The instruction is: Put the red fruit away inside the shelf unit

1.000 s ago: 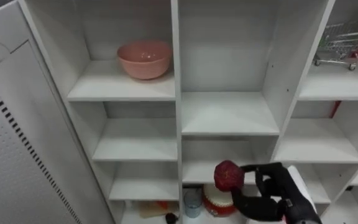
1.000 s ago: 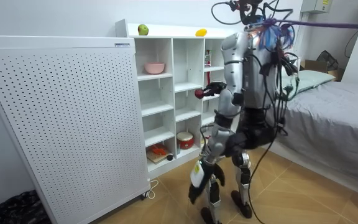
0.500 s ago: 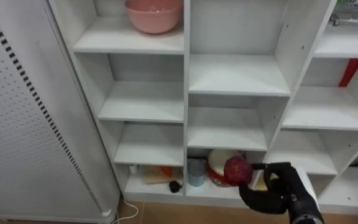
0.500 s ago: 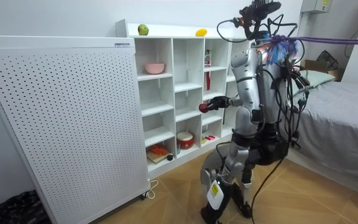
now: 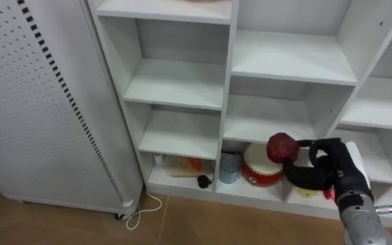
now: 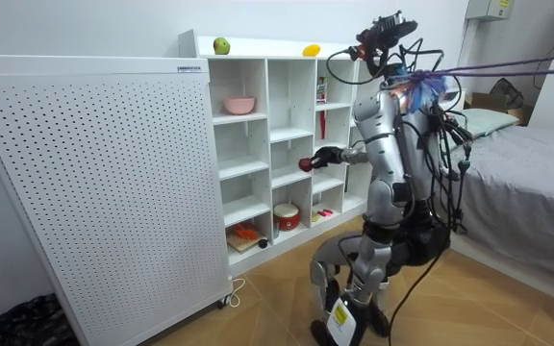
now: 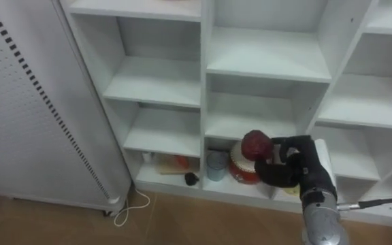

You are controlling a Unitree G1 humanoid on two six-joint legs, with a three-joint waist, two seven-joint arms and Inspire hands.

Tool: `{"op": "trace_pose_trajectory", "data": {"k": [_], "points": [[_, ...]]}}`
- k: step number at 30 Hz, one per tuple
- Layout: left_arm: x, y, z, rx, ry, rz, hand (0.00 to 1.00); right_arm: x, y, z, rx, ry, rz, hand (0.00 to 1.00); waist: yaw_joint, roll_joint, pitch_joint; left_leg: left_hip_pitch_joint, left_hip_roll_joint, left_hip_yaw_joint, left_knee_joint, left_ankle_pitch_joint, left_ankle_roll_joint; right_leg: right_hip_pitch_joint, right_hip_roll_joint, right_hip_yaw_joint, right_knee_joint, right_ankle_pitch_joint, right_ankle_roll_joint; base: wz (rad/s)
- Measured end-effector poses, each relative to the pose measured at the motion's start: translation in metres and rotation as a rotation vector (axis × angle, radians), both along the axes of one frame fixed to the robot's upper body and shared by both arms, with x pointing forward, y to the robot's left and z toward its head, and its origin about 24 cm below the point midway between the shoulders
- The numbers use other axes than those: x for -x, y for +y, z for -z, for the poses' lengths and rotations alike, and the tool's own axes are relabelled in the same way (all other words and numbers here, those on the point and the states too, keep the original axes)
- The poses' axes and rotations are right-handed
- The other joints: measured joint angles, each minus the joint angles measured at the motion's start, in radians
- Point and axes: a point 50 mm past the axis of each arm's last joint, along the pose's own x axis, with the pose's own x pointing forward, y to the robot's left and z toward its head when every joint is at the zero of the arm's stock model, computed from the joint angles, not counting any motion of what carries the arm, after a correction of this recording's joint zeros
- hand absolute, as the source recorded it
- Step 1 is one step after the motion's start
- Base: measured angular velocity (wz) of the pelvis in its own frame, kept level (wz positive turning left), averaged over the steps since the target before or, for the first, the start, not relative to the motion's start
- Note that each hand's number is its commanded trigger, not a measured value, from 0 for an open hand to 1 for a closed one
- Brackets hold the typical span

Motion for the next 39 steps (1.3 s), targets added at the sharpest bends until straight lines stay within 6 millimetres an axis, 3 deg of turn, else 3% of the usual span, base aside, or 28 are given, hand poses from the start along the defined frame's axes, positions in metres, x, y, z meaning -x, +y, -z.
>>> {"op": "trace_pose_trajectory", "data": {"k": [7, 12, 16, 21, 24, 28, 39], "points": [[0.001, 0.01, -0.003, -0.033, -0.011, -0.014, 0.0, -0.01, 0.003, -0.018, 0.015, -0.052, 0.03, 1.0, 0.033, -0.018, 0.0091, -0.049, -0.008, -0.009, 0.017, -0.007, 0.012, -0.031, -0.012, -0.016, 0.004, 0.002, 0.008, 0.04], [-0.001, 0.015, -0.005, -0.048, -0.019, -0.009, 0.0, -0.017, -0.01, -0.04, 0.042, -0.122, 0.122, 1.0, 0.033, -0.032, 0.017, -0.063, -0.026, -0.02, 0.019, -0.011, 0.02, -0.032, -0.03, -0.025, 0.003, -0.004, 0.021, 0.13], [-0.003, 0.019, -0.008, -0.06, -0.024, -0.001, 0.0, -0.019, -0.018, -0.052, 0.048, -0.172, 0.188, 1.0, 0.033, -0.039, 0.0169, -0.07, -0.039, -0.028, 0.02, -0.011, 0.032, -0.029, -0.031, -0.028, -0.001, -0.01, 0.032, 0.08], [-0.011, 0.025, -0.014, -0.082, -0.045, 0.053, 0.0, -0.02, -0.021, -0.046, 0.069, -0.143, 0.24, 1.0, 0.033, -0.052, 0.0189, -0.073, -0.052, -0.031, 0.02, -0.017, 0.036, -0.029, -0.032, -0.026, 0.0, -0.018, 0.04, 0.05], [-0.015, 0.03, -0.018, -0.097, -0.053, 0.066, 0.0, -0.024, -0.023, -0.043, 0.109, -0.093, 0.265, 1.0, 0.034, -0.069, 0.0271, -0.079, -0.05, -0.034, 0.021, -0.017, 0.036, -0.033, -0.031, -0.028, 0.0, -0.02, 0.04, 0.01], [-0.011, 0.04, -0.022, -0.13, -0.035, 0.071, 0.0, -0.023, -0.038, -0.043, 0.094, -0.054, 0.317, 1.0, 0.045, -0.09, 0.0257, -0.096, -0.05, -0.039, 0.022, -0.017, 0.036, -0.049, -0.031, -0.029, -0.001, -0.02, 0.04, 0.01], [0.002, 0.056, -0.035, -0.207, -0.032, 0.094, 0.0, -0.019, -0.068, -0.036, -0.085, 0.061, 0.438, 1.0, 0.053, -0.098, 0.0262, -0.092, -0.051, -0.059, 0.005, -0.016, 0.034, -0.028, -0.028, -0.051, -0.038, -0.015, 0.045, 0.0]]}}
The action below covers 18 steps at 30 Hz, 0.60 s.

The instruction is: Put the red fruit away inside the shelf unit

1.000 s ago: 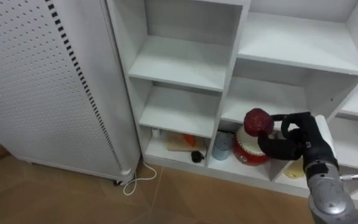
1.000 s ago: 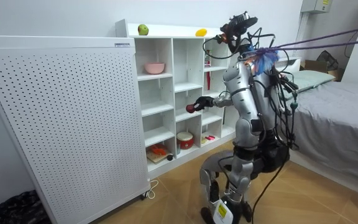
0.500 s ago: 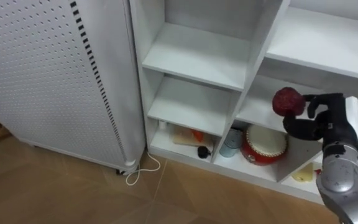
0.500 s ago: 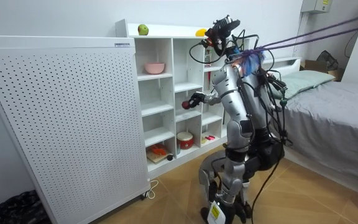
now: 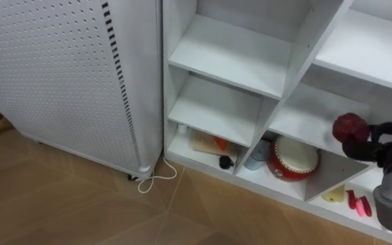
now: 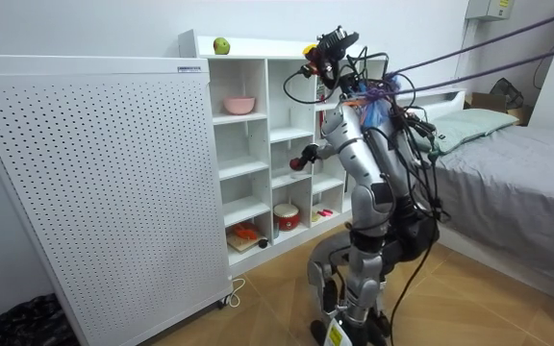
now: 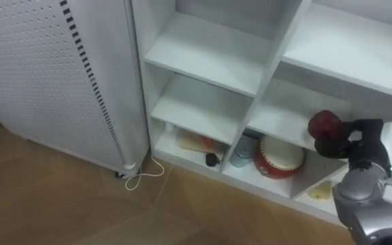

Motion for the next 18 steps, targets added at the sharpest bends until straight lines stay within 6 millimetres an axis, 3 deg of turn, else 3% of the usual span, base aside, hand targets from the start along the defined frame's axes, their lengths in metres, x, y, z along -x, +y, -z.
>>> {"op": "trace_pose_trajectory", "data": {"k": [6, 7, 8, 14, 16, 18], "points": [[0.012, 0.01, -0.005, -0.035, 0.022, 0.005, 0.0, 0.001, -0.002, 0.004, -0.109, -0.005, 0.01, 1.0, -0.005, -0.002, 0.0002, 0.008, -0.001, 0.001, -0.018, 0.0, 0.0, 0.009, -0.001, -0.007, -0.015, 0.0, 0.0, 0.01], [0.015, 0.011, -0.006, -0.038, 0.027, 0.008, 0.0, 0.001, -0.002, 0.004, -0.123, -0.006, 0.013, 0.95, -0.007, -0.002, 0.0004, 0.011, -0.001, 0.0, -0.02, 0.0, 0.0, 0.014, -0.001, -0.009, -0.017, -0.001, -0.001, 0.05], [0.017, 0.011, -0.007, -0.039, 0.029, 0.009, 0.0, 0.001, -0.002, 0.004, -0.127, -0.007, 0.014, 0.0, -0.008, -0.003, 0.0009, 0.013, -0.001, 0.0, -0.02, 0.0, 0.0, 0.017, -0.001, -0.009, -0.017, -0.001, -0.001, 0.03], [0.018, 0.013, -0.009, -0.05, 0.017, 0.001, 0.0, 0.003, -0.011, -0.002, -0.244, -0.048, 0.059, 0.0, -0.007, -0.019, 0.0057, 0.024, -0.003, -0.002, -0.028, 0.0, 0.0, 0.029, -0.006, -0.013, -0.021, -0.007, 0.0, 0.05], [0.018, 0.015, -0.01, -0.068, 0.004, -0.01, 0.0, 0.001, -0.015, -0.013, -0.271, -0.088, 0.09, 0.0, -0.008, -0.03, 0.0111, 0.025, -0.003, -0.002, -0.03, 0.0, 0.0, 0.031, -0.004, -0.014, -0.021, -0.007, 0.0, 0.0], [0.018, 0.016, -0.011, -0.078, -0.002, -0.018, 0.0, 0.001, -0.018, -0.022, -0.313, -0.13, 0.124, 0.0, -0.01, -0.032, 0.0109, 0.028, -0.003, -0.007, -0.029, 0.0, -0.001, 0.038, -0.002, -0.019, -0.023, -0.007, 0.0, 0.04]]}}
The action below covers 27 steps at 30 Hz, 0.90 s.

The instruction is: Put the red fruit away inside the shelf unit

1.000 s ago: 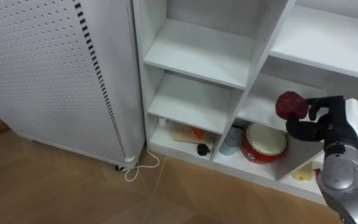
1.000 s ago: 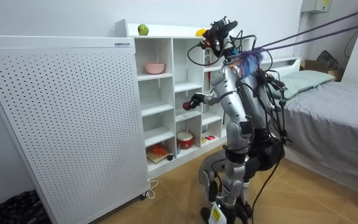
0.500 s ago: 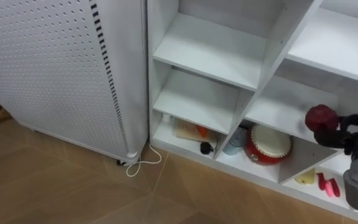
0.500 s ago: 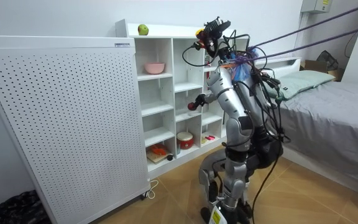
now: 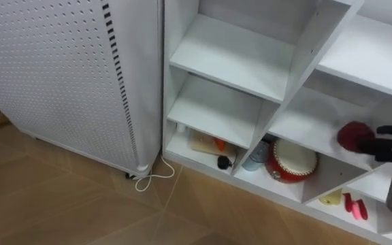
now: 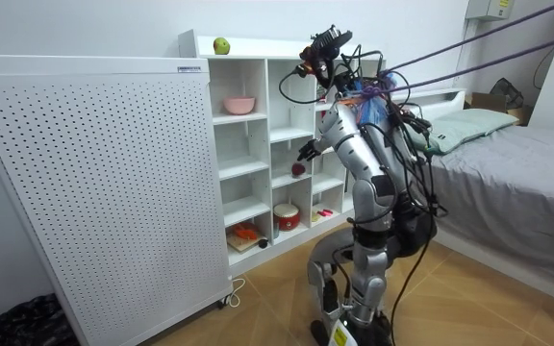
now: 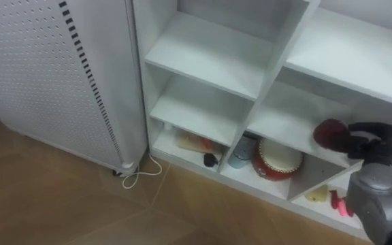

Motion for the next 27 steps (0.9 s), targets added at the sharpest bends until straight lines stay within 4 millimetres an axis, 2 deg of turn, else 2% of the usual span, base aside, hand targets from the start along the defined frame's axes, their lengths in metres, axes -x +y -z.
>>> {"op": "trace_pose_trajectory", "data": {"k": [3, 8, 11, 13, 15, 21, 27], "points": [[-0.001, 0.001, -0.001, -0.019, -0.016, -0.006, 0.0, -0.001, -0.001, -0.011, -0.081, -0.057, 0.055, 0.0, -0.004, 0.0, 0.0, 0.01, 0.001, -0.011, 0.0, 0.0, 0.0, 0.024, 0.0, -0.017, -0.013, 0.0, 0.0, 0.05], [0.0, 0.002, -0.001, -0.035, -0.02, -0.008, 0.0, 0.0, -0.004, -0.016, -0.241, -0.119, 0.129, 0.0, -0.001, 0.003, -0.0012, 0.013, -0.002, -0.016, 0.0, 0.001, 0.002, 0.04, -0.007, -0.034, -0.019, -0.001, 0.002, 0.07], [0.001, 0.002, -0.001, -0.042, -0.015, 0.0, 0.0, 0.001, -0.002, -0.018, -0.289, -0.141, 0.161, 0.0, 0.0, 0.013, -0.0022, 0.022, -0.014, -0.016, -0.001, 0.002, 0.004, 0.051, -0.018, -0.039, -0.018, -0.003, 0.006, 0.08], [0.001, 0.002, -0.001, -0.046, -0.011, 0.007, 0.0, 0.001, -0.002, -0.019, -0.317, -0.159, 0.183, 0.0, 0.0, 0.027, -0.0057, 0.029, -0.018, -0.015, -0.002, 0.002, 0.007, 0.059, -0.026, -0.038, -0.015, -0.006, 0.011, 0.09], [0.002, 0.003, -0.001, -0.06, -0.013, 0.011, 0.0, 0.002, -0.002, -0.019, -0.326, -0.167, 0.198, 0.0, 0.002, 0.031, -0.0079, 0.031, -0.02, -0.013, -0.002, 0.002, 0.009, 0.06, -0.034, -0.038, -0.012, -0.008, 0.011, 0.03], [0.001, 0.002, 0.0, -0.059, -0.014, 0.008, 0.0, 0.002, -0.003, -0.019, -0.352, -0.176, 0.215, 0.0, 0.002, 0.036, -0.0075, 0.038, -0.015, -0.013, -0.005, 0.002, 0.009, 0.066, -0.023, -0.036, -0.016, -0.008, 0.01, 0.0], [-0.009, -0.001, 0.006, -0.038, -0.008, 0.0, 0.0, 0.003, -0.004, -0.009, -0.403, -0.17, 0.166, 0.0, 0.0, 0.061, -0.0088, 0.105, -0.014, -0.009, -0.046, 0.005, 0.012, 0.127, -0.015, -0.031, -0.055, -0.003, 0.019, 0.01]]}}
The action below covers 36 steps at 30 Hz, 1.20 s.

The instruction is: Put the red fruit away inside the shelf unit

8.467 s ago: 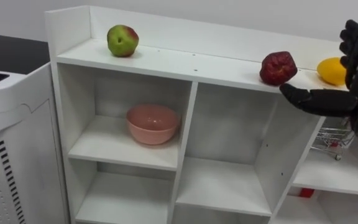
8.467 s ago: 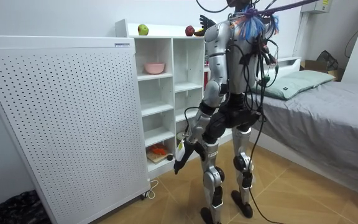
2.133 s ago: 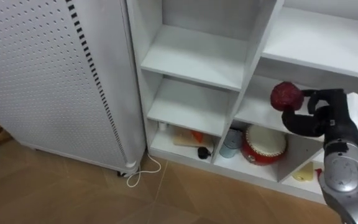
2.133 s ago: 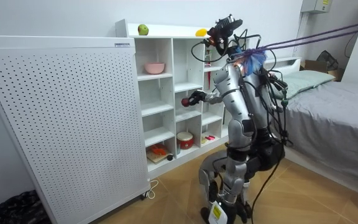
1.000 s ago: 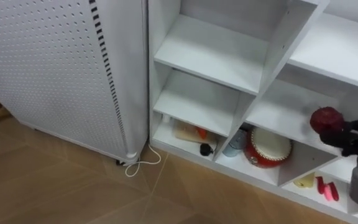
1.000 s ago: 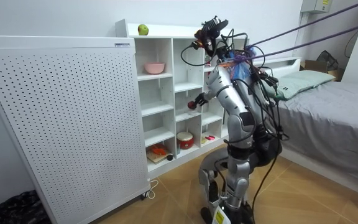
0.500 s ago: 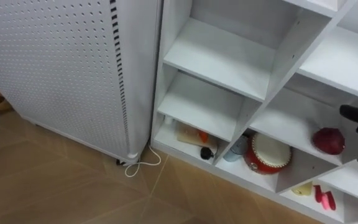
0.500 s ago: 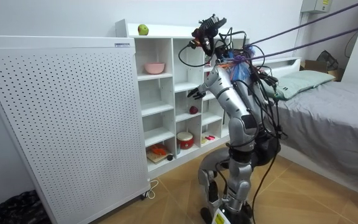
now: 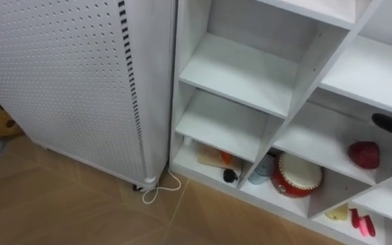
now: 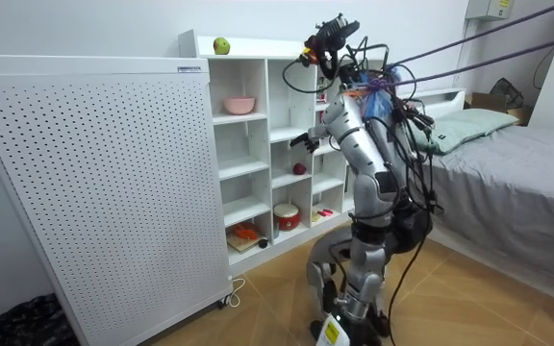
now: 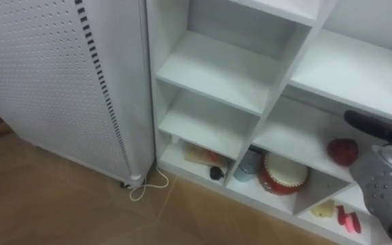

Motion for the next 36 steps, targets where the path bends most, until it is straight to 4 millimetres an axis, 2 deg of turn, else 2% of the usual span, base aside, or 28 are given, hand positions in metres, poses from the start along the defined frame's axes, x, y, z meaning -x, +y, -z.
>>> {"op": "trace_pose_trajectory", "data": {"k": [2, 4, 6, 8, 10, 14, 16, 17, 19, 20, 22, 23, 25, 26, 28, 29, 31, 34, 36], "points": [[-0.002, 0.0, 0.0, 0.003, -0.007, 0.001, 0.0, 0.004, -0.002, 0.013, 0.006, 0.014, -0.036, 0.0, -0.002, 0.004, -0.0032, 0.027, 0.002, -0.001, -0.025, 0.004, 0.003, 0.029, 0.003, -0.007, -0.026, 0.003, 0.004, 0.07], [-0.001, -0.004, 0.002, 0.027, 0.007, 0.001, 0.0, 0.009, -0.005, 0.027, 0.03, 0.025, -0.1, 0.0, -0.002, 0.009, -0.0061, 0.057, 0.018, 0.007, -0.064, 0.013, 0.006, 0.056, 0.021, -0.004, -0.073, 0.021, 0.008, -0.1], [0.0, -0.008, 0.005, 0.051, 0.015, -0.004, 0.0, 0.013, -0.007, 0.039, 0.074, 0.052, -0.154, 0.0, -0.002, 0.013, -0.007, 0.09, 0.019, 0.013, -0.09, 0.018, 0.008, 0.086, 0.016, -0.011, -0.096, 0.029, 0.007, -0.06], [0.001, -0.012, 0.009, 0.066, 0.024, -0.016, 0.0, 0.022, -0.011, 0.057, 0.121, 0.099, -0.215, 0.0, 0.001, 0.017, -0.0082, 0.136, 0.02, 0.02, -0.114, 0.02, 0.011, 0.13, 0.02, -0.01, -0.121, 0.031, 0.014, 0.0], [0.004, -0.012, 0.011, 0.074, 0.045, -0.028, 0.0, 0.035, -0.014, 0.08, 0.243, 0.197, -0.319, 0.0, 0.003, 0.023, -0.0139, 0.184, 0.036, 0.027, -0.155, 0.02, 0.012, 0.173, 0.042, -0.005, -0.172, 0.043, 0.02, -0.1], [0.013, -0.013, 0.016, 0.095, 0.09, -0.058, 0.0, 0.057, -0.008, 0.114, 0.475, 0.383, -0.507, 0.0, 0.003, 0.023, -0.017, 0.257, 0.056, 0.071, -0.217, 0.023, 0.017, 0.216, 0.056, 0.03, -0.219, 0.058, 0.026, -0.26], [0.009, -0.016, 0.019, 0.107, 0.089, -0.074, 0.0, 0.08, 0.001, 0.149, 0.557, 0.525, -0.608, 0.0, -0.005, 0.029, -0.0233, 0.309, 0.073, 0.089, -0.258, 0.024, 0.016, 0.258, 0.076, 0.042, -0.263, 0.07, 0.026, -0.25], [0.007, -0.016, 0.019, 0.11, 0.085, -0.084, 0.0, 0.087, 0.004, 0.159, 0.567, 0.56, -0.642, 0.0, -0.007, 0.03, -0.0266, 0.32, 0.077, 0.092, -0.269, 0.025, 0.014, 0.267, 0.081, 0.043, -0.276, 0.075, 0.026, -0.23], [0.005, -0.021, 0.023, 0.134, 0.077, -0.112, 0.0, 0.115, 0.024, 0.195, 0.573, 0.67, -0.792, 0.0, -0.029, 0.037, -0.0349, 0.383, 0.091, 0.106, -0.322, 0.029, 0.008, 0.321, 0.102, 0.049, -0.332, 0.095, 0.023, -0.24], [0.005, -0.023, 0.025, 0.145, 0.073, -0.121, 0.0, 0.124, 0.028, 0.203, 0.573, 0.695, -0.827, 0.0, -0.036, 0.042, -0.0387, 0.401, 0.094, 0.107, -0.336, 0.03, 0.008, 0.337, 0.108, 0.049, -0.348, 0.101, 0.023, -0.17], [0.008, -0.033, 0.03, 0.176, 0.083, -0.13, 0.0, 0.163, 0.043, 0.236, 0.537, 0.805, -0.943, 0.0, -0.078, 0.068, -0.0541, 0.486, 0.106, 0.112, -0.4, 0.035, 0.004, 0.425, 0.131, 0.046, -0.429, 0.119, 0.028, -0.1], [0.009, -0.035, 0.031, 0.183, 0.082, -0.131, 0.0, 0.174, 0.046, 0.244, 0.517, 0.829, -0.966, 0.0, -0.084, 0.071, -0.0565, 0.509, 0.106, 0.115, -0.424, 0.041, 0.004, 0.445, 0.135, 0.051, -0.45, 0.125, 0.031, -0.09], [0.008, -0.042, 0.034, 0.207, 0.074, -0.13, 0.0, 0.214, 0.057, 0.267, 0.422, 0.905, -1.037, 0.0, -0.116, 0.084, -0.0632, 0.592, 0.106, 0.135, -0.524, 0.069, 0.004, 0.519, 0.142, 0.057, -0.536, 0.149, 0.037, -0.09], [0.008, -0.044, 0.034, 0.214, 0.068, -0.131, 0.0, 0.224, 0.057, 0.271, 0.398, 0.927, -1.05, 0.0, -0.122, 0.087, -0.0644, 0.614, 0.105, 0.139, -0.547, 0.075, 0.004, 0.539, 0.142, 0.056, -0.556, 0.154, 0.038, -0.09], [0.012, -0.049, 0.037, 0.226, 0.073, -0.141, 0.0, 0.262, 0.06, 0.287, 0.304, 1.015, -1.068, 0.0, -0.146, 0.094, -0.0632, 0.717, 0.102, 0.17, -0.649, 0.104, 0.005, 0.62, 0.143, 0.062, -0.626, 0.174, 0.043, -0.1], [0.013, -0.051, 0.037, 0.227, 0.076, -0.14, 0.0, 0.269, 0.061, 0.289, 0.282, 1.032, -1.069, 0.0, -0.151, 0.094, -0.0631, 0.742, 0.102, 0.178, -0.676, 0.111, 0.004, 0.641, 0.143, 0.062, -0.647, 0.178, 0.045, 0.0], [0.015, -0.057, 0.039, 0.236, 0.069, -0.143, 0.0, 0.297, 0.063, 0.296, 0.2, 1.066, -1.053, 0.0, -0.185, 0.101, -0.0635, 0.821, 0.103, 0.193, -0.756, 0.138, 0.0, 0.728, 0.157, 0.05, -0.726, 0.198, 0.052, 0.18], [0.021, -0.068, 0.042, 0.237, 0.079, -0.128, 0.0, 0.323, 0.062, 0.302, 0.107, 1.114, -0.981, 0.0, -0.2, 0.097, -0.0647, 0.924, 0.104, 0.244, -0.828, 0.156, -0.001, 0.824, 0.158, 0.04, -0.795, 0.207, 0.061, 0.11], [0.025, -0.075, 0.045, 0.241, 0.094, -0.132, 0.0, 0.335, 0.064, 0.307, 0.05, 1.14, -0.916, 0.0, -0.224, 0.101, -0.0647, 0.972, 0.103, 0.245, -0.852, 0.158, -0.001, 0.885, 0.163, 0.023, -0.836, 0.212, 0.068, 0.2]]}}
